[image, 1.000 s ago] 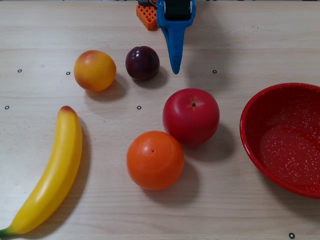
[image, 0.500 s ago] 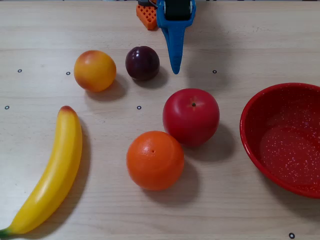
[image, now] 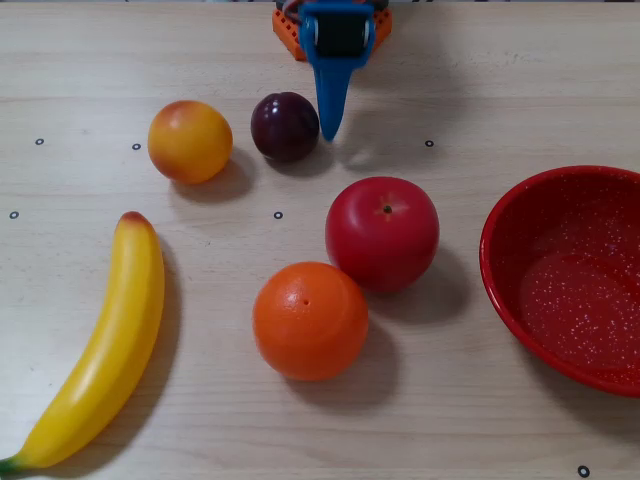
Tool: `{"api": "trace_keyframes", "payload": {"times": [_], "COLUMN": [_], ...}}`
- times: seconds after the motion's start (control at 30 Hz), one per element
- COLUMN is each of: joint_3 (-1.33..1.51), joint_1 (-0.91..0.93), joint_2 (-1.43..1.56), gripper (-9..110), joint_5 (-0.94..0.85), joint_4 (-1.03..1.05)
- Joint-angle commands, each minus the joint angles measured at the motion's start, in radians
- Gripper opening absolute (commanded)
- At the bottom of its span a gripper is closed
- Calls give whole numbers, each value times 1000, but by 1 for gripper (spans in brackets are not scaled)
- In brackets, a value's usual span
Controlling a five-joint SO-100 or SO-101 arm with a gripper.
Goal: Put plum in the red bowl.
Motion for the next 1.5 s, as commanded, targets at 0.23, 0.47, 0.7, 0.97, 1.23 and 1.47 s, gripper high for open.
{"api": "trace_keyframes", "payload": {"times": [0.23, 0.47, 0.7, 0.97, 1.23, 1.47], "joint_3": [-479, -738, -907, -902, -827, -779], "joint_1": [35, 118, 235, 345, 420, 463], "joint_2": [-176, -341, -538, -692, -741, -788], "gripper": [0, 0, 0, 3, 15, 28], "joint_5": [-120, -319, -387, -497, -609, -707], "joint_4": [133, 341, 534, 552, 565, 621]}}
